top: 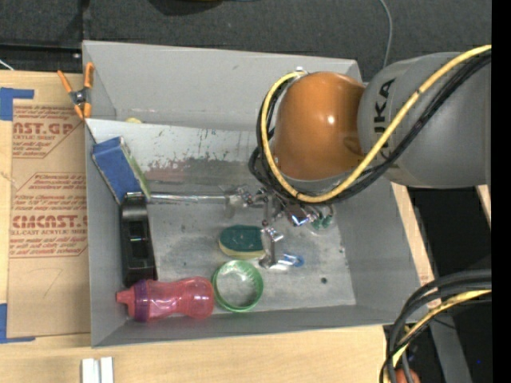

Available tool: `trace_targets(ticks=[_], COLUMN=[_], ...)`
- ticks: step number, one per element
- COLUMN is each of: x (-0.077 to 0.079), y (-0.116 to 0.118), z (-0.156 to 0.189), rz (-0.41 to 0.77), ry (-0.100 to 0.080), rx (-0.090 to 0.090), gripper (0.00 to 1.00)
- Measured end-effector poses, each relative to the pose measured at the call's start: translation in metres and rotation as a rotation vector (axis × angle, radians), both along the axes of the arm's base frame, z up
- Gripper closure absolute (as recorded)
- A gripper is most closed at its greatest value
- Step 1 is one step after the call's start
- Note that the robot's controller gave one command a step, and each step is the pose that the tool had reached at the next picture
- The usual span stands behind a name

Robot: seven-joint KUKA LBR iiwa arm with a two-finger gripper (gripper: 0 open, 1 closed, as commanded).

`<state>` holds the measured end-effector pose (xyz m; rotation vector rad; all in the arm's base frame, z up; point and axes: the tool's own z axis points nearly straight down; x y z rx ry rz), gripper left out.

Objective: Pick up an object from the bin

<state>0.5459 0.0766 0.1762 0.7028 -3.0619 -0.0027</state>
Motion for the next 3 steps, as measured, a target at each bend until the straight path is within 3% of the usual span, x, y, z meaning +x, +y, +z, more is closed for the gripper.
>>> trace_targets(ticks=[1,2,3], x=[-0.011,-0.058,-0.059], y=[-0.014,-0.02,-0.013], z=[-0.017,-0.063,-0.096], rz=[-0.252,0.193,-0.024], ry=[-0.003,0.0,-0.029], rx=[0.002,0.001,0.007], gripper=[0.0,0.0,0.0])
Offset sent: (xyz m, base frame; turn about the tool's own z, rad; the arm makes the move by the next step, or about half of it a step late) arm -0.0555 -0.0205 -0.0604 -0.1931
